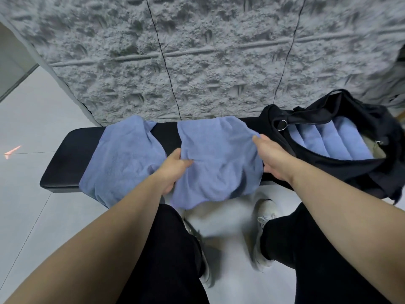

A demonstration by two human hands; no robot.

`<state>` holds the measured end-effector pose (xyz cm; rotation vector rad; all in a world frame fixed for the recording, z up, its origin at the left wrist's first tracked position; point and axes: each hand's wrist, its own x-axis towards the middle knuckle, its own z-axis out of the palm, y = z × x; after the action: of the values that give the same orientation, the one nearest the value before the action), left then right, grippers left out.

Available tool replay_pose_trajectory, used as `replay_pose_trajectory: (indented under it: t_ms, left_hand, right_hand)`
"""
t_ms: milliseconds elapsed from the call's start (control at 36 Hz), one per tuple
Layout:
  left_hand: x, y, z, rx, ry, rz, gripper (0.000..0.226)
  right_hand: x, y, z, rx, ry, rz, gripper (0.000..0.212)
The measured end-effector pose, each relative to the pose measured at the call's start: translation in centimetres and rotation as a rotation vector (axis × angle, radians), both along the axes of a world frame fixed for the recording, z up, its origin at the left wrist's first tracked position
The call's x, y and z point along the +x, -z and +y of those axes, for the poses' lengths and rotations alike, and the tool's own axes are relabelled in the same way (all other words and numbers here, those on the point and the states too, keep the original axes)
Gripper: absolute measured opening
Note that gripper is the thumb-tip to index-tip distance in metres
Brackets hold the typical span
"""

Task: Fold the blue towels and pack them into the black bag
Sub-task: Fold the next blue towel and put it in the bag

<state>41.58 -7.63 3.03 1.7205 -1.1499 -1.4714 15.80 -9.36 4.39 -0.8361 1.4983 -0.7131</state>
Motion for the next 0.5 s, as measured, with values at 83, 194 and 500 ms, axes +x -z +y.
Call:
replay_pose_trajectory:
  t_ms: [83, 194, 500]
  left_hand:
    - [-0.3, -0.6, -0.1, -0.066, -0.168, 0.079, 0.006]
    - [-0.4, -1.2, -0.4, -0.047, -0.275, 0.22, 0.017]
    - [0.4, -0.6, -0.2, 0.083, -0.389, 0.01, 0.028]
  right_hand:
    - [-0.5, 0.1, 1.0, 0.039, -0.024, -0.047, 0.028]
    - [-0.8, -0.2, 2.7, 0.174, -0.269, -0.068, 0.027]
    - [-1.4, -0.7, 2.7, -0.05, -0.021, -0.097, 0.03]
